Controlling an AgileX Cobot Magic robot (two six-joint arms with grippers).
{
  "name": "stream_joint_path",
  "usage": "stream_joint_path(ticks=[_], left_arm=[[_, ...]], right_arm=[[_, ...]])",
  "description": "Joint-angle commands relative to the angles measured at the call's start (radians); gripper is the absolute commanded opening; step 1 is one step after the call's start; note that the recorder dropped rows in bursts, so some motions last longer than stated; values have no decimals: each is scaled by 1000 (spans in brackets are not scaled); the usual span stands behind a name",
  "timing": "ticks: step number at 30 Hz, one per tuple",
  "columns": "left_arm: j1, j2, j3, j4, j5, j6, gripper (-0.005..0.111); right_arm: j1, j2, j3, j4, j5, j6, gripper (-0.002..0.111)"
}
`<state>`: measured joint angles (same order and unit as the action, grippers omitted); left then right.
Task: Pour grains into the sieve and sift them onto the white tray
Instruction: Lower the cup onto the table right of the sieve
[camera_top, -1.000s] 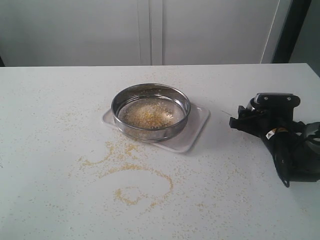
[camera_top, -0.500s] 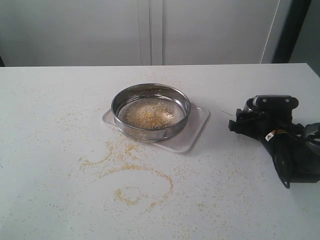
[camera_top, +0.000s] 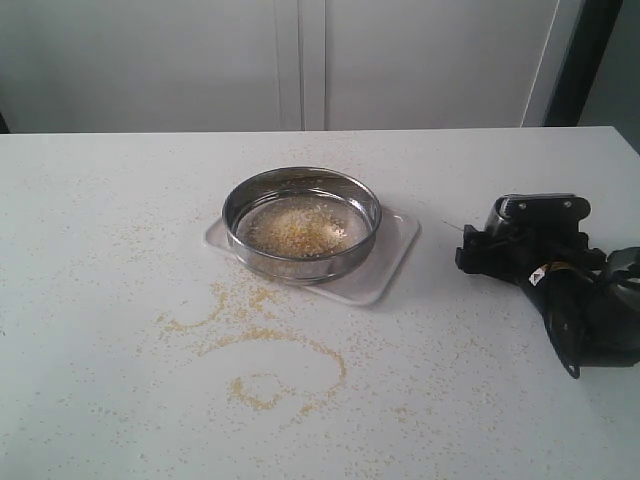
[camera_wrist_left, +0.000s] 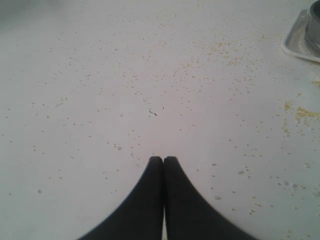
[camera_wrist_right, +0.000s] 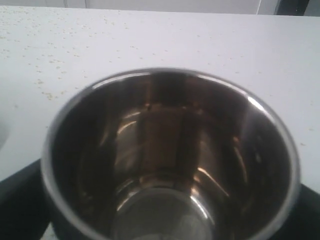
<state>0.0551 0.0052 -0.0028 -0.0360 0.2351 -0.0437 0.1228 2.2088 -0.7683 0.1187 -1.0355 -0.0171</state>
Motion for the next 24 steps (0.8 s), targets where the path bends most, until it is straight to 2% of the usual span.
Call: stream_joint_path(ticks=[1, 13, 24], left_arm=[[3, -5, 3, -8, -2, -3, 0], [3, -5, 3, -8, -2, -3, 0], [3, -5, 3, -8, -2, -3, 0]], right_arm=[[-3, -17, 2, -8, -21, -14, 99], [-3, -129, 25, -8, 2, -14, 99], [-3, -286, 25, -71, 149, -6, 98]])
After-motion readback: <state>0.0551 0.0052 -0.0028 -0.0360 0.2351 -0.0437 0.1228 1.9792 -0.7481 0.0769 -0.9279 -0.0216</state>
